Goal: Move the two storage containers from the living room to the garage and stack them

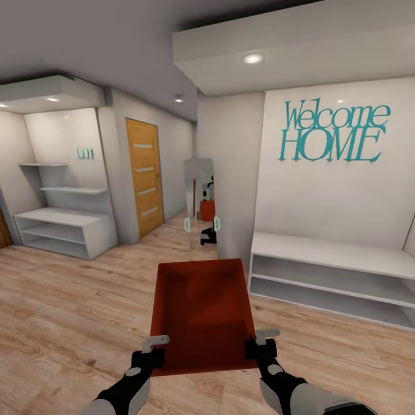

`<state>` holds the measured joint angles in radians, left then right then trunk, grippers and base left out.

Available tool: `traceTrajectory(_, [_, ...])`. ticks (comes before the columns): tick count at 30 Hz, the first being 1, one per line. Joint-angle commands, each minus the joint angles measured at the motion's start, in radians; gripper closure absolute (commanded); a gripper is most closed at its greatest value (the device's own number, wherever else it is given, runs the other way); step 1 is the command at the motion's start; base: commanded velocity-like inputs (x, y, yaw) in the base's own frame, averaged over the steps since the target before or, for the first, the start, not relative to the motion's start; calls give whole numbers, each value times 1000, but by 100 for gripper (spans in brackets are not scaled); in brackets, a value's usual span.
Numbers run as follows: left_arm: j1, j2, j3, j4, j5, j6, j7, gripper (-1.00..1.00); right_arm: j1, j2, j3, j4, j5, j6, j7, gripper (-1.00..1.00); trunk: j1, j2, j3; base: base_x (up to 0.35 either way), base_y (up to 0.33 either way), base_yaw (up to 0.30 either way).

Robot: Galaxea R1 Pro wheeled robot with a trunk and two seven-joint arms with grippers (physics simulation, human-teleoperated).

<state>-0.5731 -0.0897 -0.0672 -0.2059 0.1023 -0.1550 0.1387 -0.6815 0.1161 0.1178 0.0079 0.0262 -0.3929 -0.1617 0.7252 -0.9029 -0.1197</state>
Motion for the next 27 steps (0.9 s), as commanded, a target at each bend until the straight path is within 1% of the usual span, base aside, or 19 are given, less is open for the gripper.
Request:
traceTrajectory(1, [-1, 19, -33, -3, 2, -54, 7, 100, -1, 1, -50, 3, 13, 2, -5, 100, 1, -1, -2, 322, 0, 0])
traceTrajectory(18, [-1, 19, -32, -2, 4, -52, 7, 100, -1, 0, -50, 3, 13, 2, -13, 100, 1, -1, -2, 322, 0, 1])
traceTrajectory(21, [-1, 19, -31, -2, 5, -53, 7, 100, -1, -1, -50, 3, 14, 2, -13, 100, 1, -1, -2, 173, 0, 162])
traceTrajectory(27, [-1, 19, -31, -3, 5, -55, 7, 100, -1, -1, -50, 3, 14, 2, -13, 100, 1, -1, -2, 19, 0, 283])
